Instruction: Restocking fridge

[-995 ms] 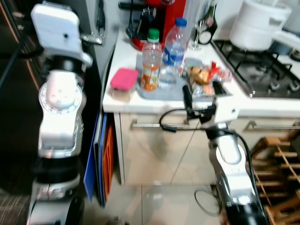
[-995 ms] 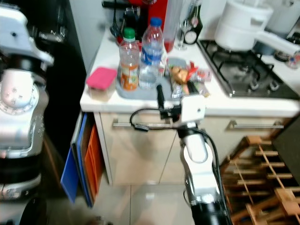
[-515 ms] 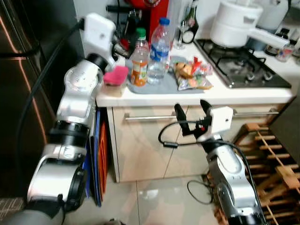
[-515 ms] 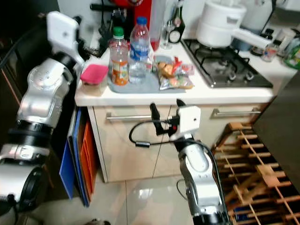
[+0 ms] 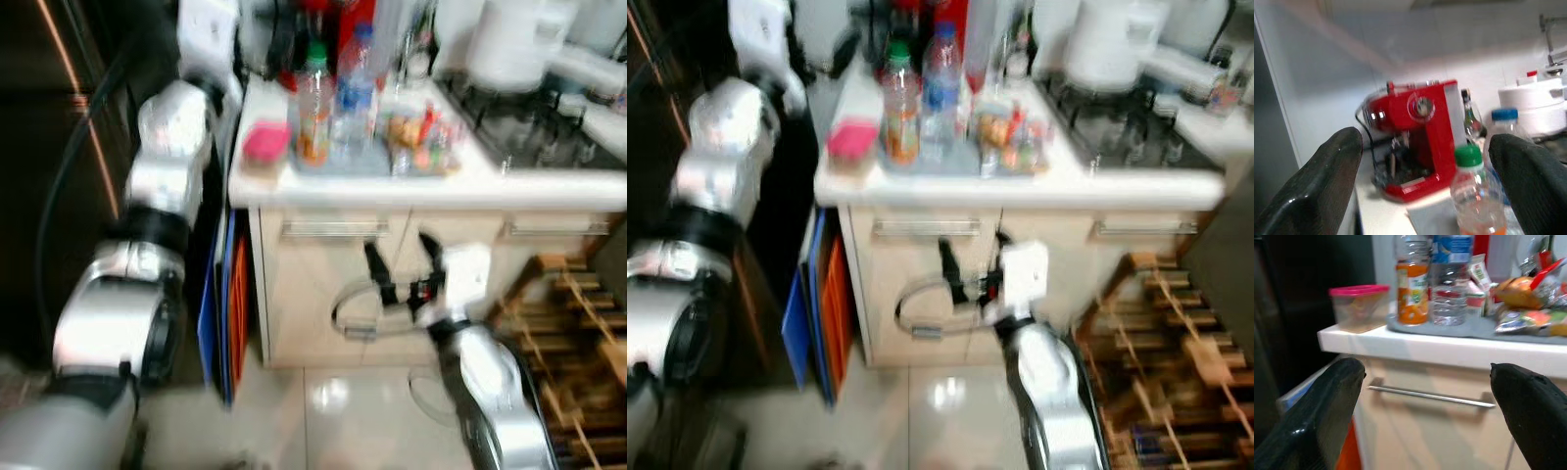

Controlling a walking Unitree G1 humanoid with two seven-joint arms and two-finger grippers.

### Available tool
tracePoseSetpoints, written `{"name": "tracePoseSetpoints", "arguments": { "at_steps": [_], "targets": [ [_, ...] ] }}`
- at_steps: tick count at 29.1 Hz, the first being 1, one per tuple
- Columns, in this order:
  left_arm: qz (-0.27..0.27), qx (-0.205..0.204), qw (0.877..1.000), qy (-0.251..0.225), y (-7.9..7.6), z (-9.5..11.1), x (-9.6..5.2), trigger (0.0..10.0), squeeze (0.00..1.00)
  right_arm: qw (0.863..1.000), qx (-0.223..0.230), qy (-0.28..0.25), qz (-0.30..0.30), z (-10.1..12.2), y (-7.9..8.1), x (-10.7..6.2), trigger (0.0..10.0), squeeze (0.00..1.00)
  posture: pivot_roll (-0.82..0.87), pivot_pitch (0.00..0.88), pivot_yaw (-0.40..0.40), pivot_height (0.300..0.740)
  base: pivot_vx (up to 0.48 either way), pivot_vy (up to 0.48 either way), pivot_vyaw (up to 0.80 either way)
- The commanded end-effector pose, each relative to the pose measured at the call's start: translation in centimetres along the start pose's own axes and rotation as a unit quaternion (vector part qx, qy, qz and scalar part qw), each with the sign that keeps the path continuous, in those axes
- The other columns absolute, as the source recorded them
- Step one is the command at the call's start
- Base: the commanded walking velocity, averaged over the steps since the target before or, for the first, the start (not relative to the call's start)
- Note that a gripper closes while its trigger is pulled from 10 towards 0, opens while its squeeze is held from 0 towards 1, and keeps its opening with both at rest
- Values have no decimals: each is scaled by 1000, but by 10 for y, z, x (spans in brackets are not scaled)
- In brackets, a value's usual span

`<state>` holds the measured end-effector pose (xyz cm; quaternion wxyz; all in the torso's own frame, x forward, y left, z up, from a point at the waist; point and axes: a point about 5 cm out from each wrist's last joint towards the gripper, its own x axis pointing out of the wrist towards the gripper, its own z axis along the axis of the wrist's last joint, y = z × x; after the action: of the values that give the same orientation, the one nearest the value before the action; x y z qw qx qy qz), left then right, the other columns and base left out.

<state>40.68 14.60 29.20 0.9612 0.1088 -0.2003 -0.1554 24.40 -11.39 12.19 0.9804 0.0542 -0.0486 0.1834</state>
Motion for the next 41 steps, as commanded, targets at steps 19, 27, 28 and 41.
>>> {"name": "tracePoseSetpoints", "arguments": {
  "at_steps": [19, 27, 28, 41],
  "targets": [
    [34, -34, 998, 45, -78, -47, -170, 10000, 0, 975, -134, -97, -151, 48, -33, -28, 10000, 0, -74, 0, -28, 740, 0, 0, 0],
    [89, -38, 986, 132, -75, -67, -198, 10000, 0, 980, -116, -98, -128, 43, -34, -19, 10000, 0, -71, 0, -43, 740, 0, 0, 0],
    [86, -48, 988, 120, -76, -62, -195, 10000, 0, 980, -112, -99, -128, 42, -35, -16, 10000, 0, -69, 0, -42, 740, 0, 0, 0],
    [114, 3, 993, -16, -56, -9, -144, 10000, 0, 986, -51, -120, -100, 44, -28, 14, 10000, 0, -43, 0, -38, 740, 479, 0, 0]
  ]
}}
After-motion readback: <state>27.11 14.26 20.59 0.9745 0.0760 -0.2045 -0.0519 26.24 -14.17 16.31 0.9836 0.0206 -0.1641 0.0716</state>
